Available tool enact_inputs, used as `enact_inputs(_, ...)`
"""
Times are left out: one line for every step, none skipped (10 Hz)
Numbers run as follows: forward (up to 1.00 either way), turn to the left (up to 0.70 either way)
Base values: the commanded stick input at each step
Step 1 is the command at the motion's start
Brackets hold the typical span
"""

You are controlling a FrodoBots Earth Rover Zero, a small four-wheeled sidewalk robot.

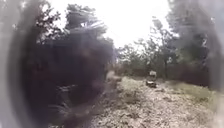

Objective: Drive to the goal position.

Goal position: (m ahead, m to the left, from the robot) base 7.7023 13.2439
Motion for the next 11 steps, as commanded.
enact_inputs(0.72, -0.36)
enact_inputs(0.72, -0.36)
enact_inputs(0.72, -0.36)
enact_inputs(0.72, -0.36)
enact_inputs(0.72, -0.36)
enact_inputs(0.72, -0.36)
enact_inputs(0.72, -0.36)
enact_inputs(0.73, 0.00)
enact_inputs(0.84, 0.00)
enact_inputs(0.84, 0.00)
enact_inputs(0.84, 0.00)
